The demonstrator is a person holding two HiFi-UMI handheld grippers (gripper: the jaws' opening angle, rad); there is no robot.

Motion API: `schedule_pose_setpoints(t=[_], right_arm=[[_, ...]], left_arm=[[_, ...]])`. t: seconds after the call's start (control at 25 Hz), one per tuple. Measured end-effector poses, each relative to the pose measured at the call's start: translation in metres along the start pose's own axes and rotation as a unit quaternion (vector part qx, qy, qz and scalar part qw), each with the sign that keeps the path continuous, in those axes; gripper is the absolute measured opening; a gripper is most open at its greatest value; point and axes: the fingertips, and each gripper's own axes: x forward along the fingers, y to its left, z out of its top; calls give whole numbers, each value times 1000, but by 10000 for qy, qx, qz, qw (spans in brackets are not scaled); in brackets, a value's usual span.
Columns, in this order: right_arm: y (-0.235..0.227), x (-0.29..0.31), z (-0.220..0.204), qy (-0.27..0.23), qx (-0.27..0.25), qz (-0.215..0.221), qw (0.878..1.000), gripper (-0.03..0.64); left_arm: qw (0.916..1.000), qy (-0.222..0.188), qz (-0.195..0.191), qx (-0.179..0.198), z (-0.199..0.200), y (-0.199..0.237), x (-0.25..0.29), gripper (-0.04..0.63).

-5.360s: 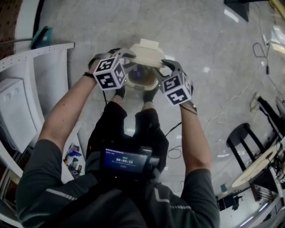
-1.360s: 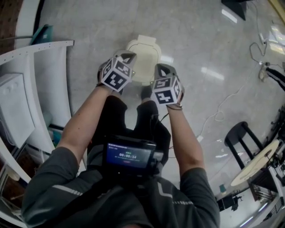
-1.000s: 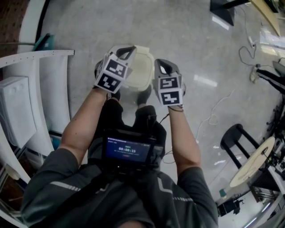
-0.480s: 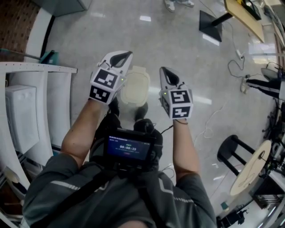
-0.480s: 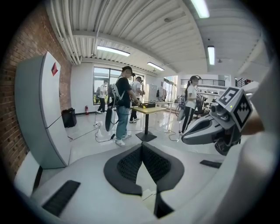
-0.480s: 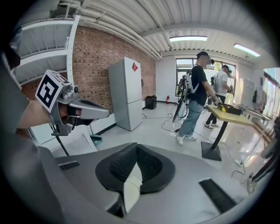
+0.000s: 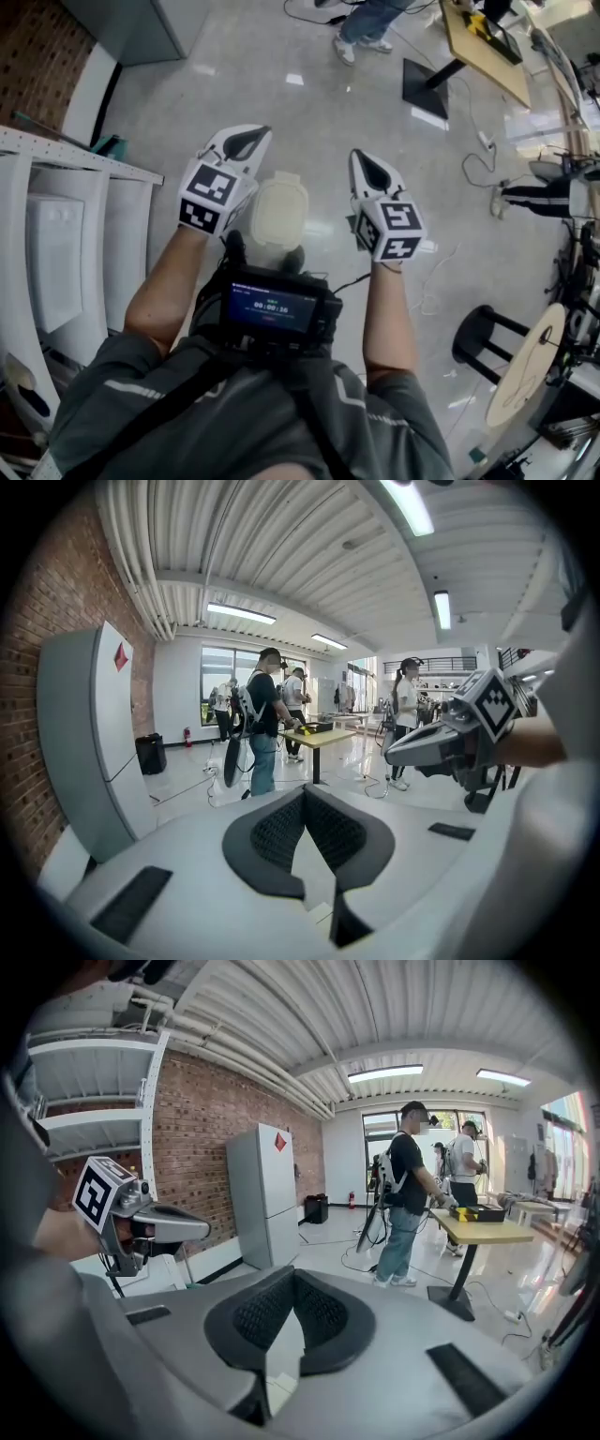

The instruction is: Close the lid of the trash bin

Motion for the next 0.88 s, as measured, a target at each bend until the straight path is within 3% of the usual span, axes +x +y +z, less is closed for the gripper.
schedule_pose_setpoints(t=[0.44, 0.88], right_arm=[[-30, -23, 70, -291, -783, -42, 9965, 11], [1, -65, 154, -991, -596, 551, 9918, 11]], left_arm=[[9982, -588, -72, 136, 58, 0, -15, 6], [9927, -1195, -137, -91, 129, 6, -57, 6]])
